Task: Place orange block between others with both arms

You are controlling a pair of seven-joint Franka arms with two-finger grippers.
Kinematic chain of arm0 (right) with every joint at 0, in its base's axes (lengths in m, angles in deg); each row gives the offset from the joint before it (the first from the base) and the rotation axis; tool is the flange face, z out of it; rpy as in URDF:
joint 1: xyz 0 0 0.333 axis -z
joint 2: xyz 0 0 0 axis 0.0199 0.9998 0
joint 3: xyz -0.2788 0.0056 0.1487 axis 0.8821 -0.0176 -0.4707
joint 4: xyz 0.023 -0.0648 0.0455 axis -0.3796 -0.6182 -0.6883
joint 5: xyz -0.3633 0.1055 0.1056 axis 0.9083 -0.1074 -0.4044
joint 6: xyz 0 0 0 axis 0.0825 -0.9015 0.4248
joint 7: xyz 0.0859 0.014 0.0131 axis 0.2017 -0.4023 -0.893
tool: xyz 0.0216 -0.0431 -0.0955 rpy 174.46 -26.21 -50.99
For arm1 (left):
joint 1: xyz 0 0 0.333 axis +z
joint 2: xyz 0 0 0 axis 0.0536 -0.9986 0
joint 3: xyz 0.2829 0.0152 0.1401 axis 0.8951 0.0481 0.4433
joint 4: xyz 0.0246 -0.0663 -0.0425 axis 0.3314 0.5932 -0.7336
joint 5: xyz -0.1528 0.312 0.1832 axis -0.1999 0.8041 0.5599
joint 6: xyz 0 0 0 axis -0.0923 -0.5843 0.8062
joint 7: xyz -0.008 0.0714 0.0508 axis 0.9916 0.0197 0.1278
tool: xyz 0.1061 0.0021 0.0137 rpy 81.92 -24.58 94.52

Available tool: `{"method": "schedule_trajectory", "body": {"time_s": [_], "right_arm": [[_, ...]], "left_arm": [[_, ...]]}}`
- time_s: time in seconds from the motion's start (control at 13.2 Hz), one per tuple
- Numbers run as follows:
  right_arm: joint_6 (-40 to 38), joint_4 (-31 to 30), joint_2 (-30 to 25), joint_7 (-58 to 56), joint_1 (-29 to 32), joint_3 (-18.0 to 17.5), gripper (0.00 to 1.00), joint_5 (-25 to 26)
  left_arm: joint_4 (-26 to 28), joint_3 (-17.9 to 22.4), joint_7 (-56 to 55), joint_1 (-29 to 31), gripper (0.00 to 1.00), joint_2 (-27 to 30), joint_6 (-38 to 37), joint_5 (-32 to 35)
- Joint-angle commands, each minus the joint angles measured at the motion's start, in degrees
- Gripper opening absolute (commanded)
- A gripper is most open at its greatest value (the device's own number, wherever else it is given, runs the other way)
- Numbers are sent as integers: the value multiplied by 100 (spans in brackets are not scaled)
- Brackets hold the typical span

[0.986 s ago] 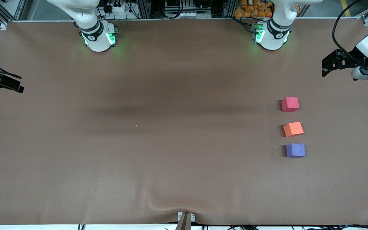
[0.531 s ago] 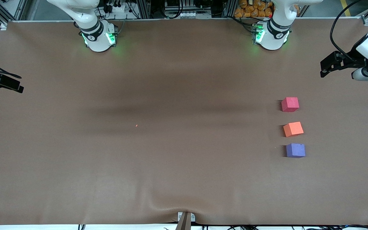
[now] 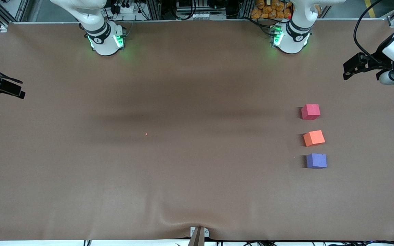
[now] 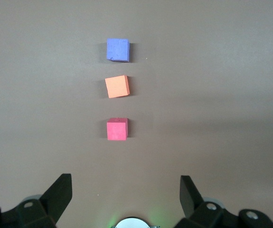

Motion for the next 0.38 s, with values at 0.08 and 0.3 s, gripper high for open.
{"method": "schedule_trajectory", "body": {"time_s": [0.08,0.3], "right_arm": [[-68,26,-64,47,49,-34,100,26],[-77,26,-73,39,128,-43,100,17]], "left_arm": [[43,-14,-113,16,100,106,-84,8],[51,-14,-113,7,100,80,-75,8]]}}
